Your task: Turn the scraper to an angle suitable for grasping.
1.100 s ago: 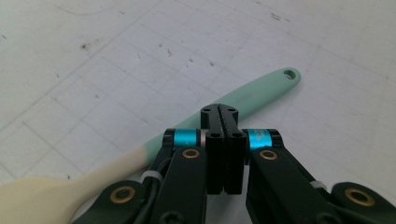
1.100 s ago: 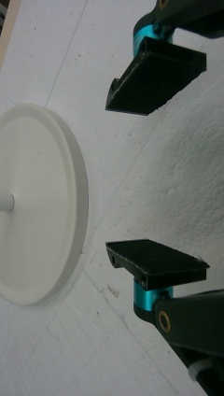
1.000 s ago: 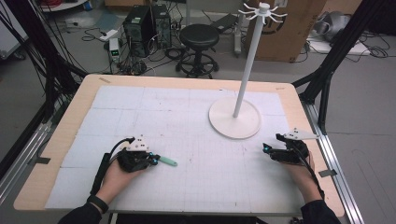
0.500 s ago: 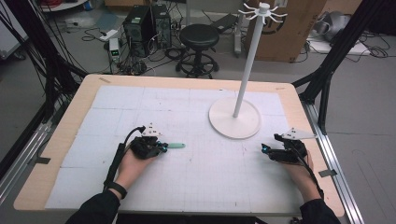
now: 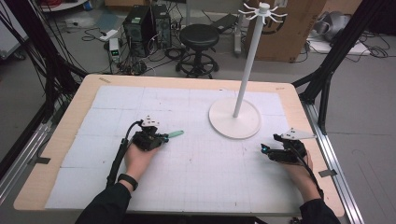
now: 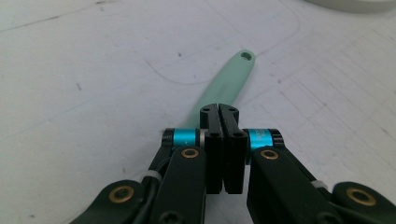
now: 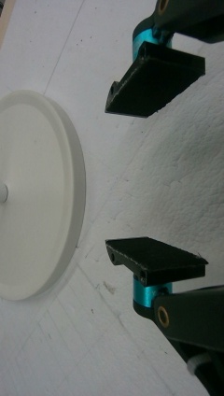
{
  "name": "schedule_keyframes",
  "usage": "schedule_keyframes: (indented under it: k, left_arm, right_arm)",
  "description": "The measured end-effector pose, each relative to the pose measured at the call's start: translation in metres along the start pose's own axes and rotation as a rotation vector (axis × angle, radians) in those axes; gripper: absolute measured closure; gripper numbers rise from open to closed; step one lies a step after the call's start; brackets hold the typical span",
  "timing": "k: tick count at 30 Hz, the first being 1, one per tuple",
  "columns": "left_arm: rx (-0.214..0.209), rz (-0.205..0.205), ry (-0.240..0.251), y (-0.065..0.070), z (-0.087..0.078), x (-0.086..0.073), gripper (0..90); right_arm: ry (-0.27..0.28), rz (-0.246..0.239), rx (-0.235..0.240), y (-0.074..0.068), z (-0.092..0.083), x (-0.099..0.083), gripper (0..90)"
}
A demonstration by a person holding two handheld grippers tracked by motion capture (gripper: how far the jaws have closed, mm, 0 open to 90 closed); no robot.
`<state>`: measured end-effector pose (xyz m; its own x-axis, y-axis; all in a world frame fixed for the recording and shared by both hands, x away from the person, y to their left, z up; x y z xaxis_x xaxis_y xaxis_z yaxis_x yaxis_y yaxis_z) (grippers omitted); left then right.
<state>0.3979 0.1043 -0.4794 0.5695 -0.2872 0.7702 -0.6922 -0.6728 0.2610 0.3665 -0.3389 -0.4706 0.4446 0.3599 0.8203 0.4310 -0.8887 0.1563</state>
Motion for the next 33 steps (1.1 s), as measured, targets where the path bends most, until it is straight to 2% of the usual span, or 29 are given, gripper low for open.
schedule_keyframes:
  k: [1,5,7,8,9,10,12,13,14,15,17,18,21,22,23,24,25,26,27,29,30,32,33]
  left_arm:
    - [0.010,-0.027,0.019,-0.002,0.001,0.000,88.9]
    - [0.043,-0.038,0.048,-0.008,0.000,0.001,86.2]
    - [0.040,-0.041,0.061,-0.009,-0.002,0.002,79.2]
    - [0.035,-0.060,0.092,-0.008,-0.007,0.005,74.9]
    - [0.035,-0.060,0.092,-0.008,-0.007,0.005,69.3]
    - [0.004,-0.052,0.143,-0.007,-0.018,0.012,64.8]
    - [-0.011,-0.048,0.201,-0.007,-0.033,0.018,56.0]
    - [-0.011,-0.048,0.201,-0.007,-0.033,0.018,52.4]
    - [-0.048,-0.057,0.222,-0.007,-0.040,0.021,44.1]
    - [-0.070,-0.075,0.226,-0.009,-0.047,0.022,39.6]
    - [-0.068,-0.066,0.256,-0.013,-0.068,0.024,33.0]
    - [-0.068,-0.066,0.256,-0.013,-0.068,0.024,31.9]
    - [-0.060,-0.059,0.280,-0.022,-0.090,0.022,24.6]
    - [0.002,-0.020,0.294,-0.028,-0.104,0.018,24.2]
    - [0.028,-0.002,0.300,-0.031,-0.111,0.015,23.3]
    - [0.028,-0.002,0.300,-0.031,-0.111,0.015,23.4]
    - [0.053,-0.004,0.328,-0.037,-0.124,0.008,23.4]
    - [0.050,-0.023,0.343,-0.041,-0.128,0.005,23.2]
    - [0.050,-0.023,0.343,-0.041,-0.128,0.005,23.4]
    - [0.045,-0.062,0.339,-0.047,-0.137,-0.002,24.0]
    - [0.038,-0.071,0.364,-0.049,-0.141,-0.007,26.1]
    - [-0.008,-0.115,0.394,-0.053,-0.148,-0.014,28.7]
    - [-0.015,-0.123,0.389,-0.054,-0.151,-0.018,27.4]
  right_arm:
    - [0.001,-0.001,0.000,0.000,0.000,0.000,28.3]
    - [-0.007,-0.005,0.005,-0.001,0.001,-0.001,28.4]
    - [-0.003,-0.014,0.005,-0.001,0.001,-0.001,28.4]
    - [-0.002,-0.014,0.004,-0.001,0.001,-0.001,28.6]
    - [-0.003,-0.013,0.005,-0.001,0.001,-0.001,28.8]
    - [-0.003,-0.011,0.008,-0.001,0.001,-0.001,28.9]
    - [-0.008,-0.006,0.007,0.000,0.001,-0.001,28.9]
    - [-0.008,-0.002,0.009,0.000,0.001,-0.001,28.9]
    - [-0.003,-0.007,0.007,0.000,0.001,-0.001,28.9]
    - [-0.002,-0.007,0.007,0.000,0.000,-0.001,28.9]
    - [-0.002,-0.007,0.009,0.000,0.000,-0.001,29.0]
    - [-0.002,-0.007,0.009,0.000,0.000,-0.001,29.0]
    - [0.000,-0.006,0.009,0.000,0.000,0.000,29.0]
    - [0.000,-0.006,0.008,0.000,0.000,0.000,29.0]
    - [0.000,-0.007,0.010,0.000,0.000,0.000,29.0]
    - [-0.001,-0.007,0.010,0.000,0.000,0.000,29.0]
    - [0.000,-0.006,0.010,0.000,0.000,0.000,29.0]
    - [-0.001,-0.005,0.008,0.000,0.000,0.000,29.0]
    - [-0.001,-0.005,0.008,0.000,0.000,0.000,29.0]
    - [-0.002,-0.006,0.009,0.000,0.000,0.000,29.1]
    - [0.000,-0.007,0.009,0.000,0.000,0.000,29.0]
    - [0.002,-0.007,0.008,0.000,-0.001,0.000,29.1]
    - [-0.001,-0.005,0.010,0.000,0.000,0.000,29.0]
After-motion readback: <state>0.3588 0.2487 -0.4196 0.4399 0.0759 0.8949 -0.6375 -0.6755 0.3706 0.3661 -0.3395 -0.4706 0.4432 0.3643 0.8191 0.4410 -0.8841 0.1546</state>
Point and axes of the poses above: each handheld gripper's, and its own axes: z roughly forward along the jaws, x roughly out of its top, y roughly to its right, the point moved 5 cm from there along z, roughly forward along the jaws, and after that the axes turned 11 degrees about -x, right-handed, at the moved point
